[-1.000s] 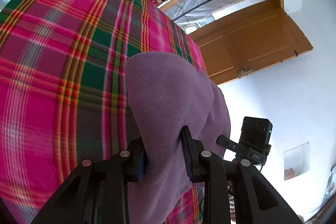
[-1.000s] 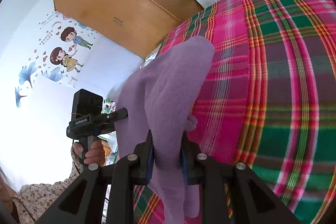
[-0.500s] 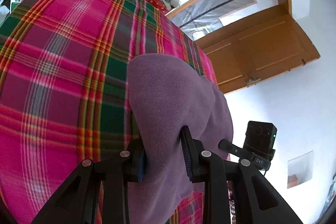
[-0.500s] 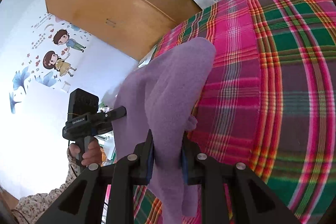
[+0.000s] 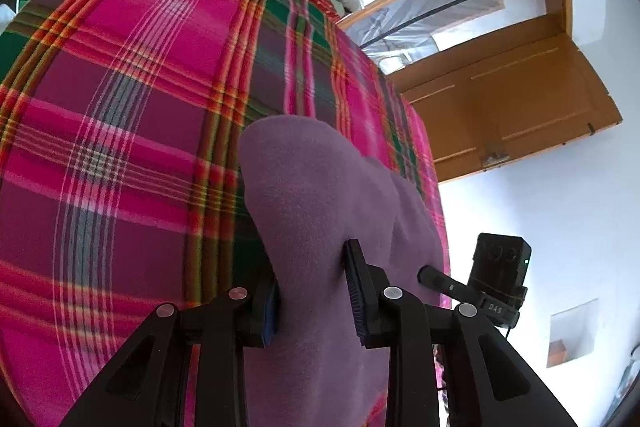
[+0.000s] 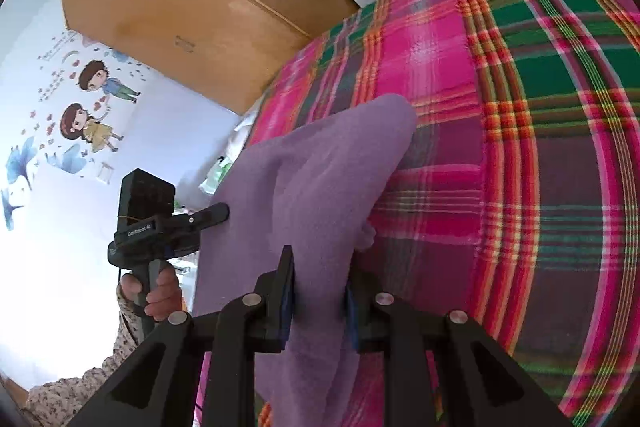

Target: Fold clothes

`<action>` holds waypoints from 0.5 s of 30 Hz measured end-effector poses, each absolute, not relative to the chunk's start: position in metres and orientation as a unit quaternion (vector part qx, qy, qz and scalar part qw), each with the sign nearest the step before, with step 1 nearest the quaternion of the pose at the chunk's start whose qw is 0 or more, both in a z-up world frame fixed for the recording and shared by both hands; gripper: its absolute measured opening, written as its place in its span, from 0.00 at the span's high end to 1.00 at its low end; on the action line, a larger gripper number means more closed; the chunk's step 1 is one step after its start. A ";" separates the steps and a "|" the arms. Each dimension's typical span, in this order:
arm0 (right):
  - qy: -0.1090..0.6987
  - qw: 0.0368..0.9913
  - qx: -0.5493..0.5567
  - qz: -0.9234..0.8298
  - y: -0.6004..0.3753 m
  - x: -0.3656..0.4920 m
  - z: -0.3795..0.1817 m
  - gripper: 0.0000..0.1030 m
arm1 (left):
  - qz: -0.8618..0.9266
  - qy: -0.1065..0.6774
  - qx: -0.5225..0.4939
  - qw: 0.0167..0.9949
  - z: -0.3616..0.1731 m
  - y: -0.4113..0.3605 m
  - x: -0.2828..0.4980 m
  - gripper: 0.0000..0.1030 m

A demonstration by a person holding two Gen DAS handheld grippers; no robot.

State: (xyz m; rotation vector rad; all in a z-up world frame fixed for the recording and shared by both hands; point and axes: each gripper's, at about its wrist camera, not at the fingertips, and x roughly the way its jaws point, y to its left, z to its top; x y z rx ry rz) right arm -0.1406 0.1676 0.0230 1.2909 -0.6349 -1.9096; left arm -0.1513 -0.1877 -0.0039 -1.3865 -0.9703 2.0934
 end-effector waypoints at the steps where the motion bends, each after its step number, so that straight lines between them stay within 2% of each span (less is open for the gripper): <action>1: -0.248 0.366 0.503 -0.743 0.167 -0.141 0.021 0.79 | 0.757 -0.354 -0.503 0.223 -0.007 -0.190 -0.153 0.71; 15: -0.257 0.357 0.514 -0.737 0.160 -0.149 0.002 0.74 | 0.748 -0.369 -0.504 0.224 -0.019 -0.204 -0.141 0.69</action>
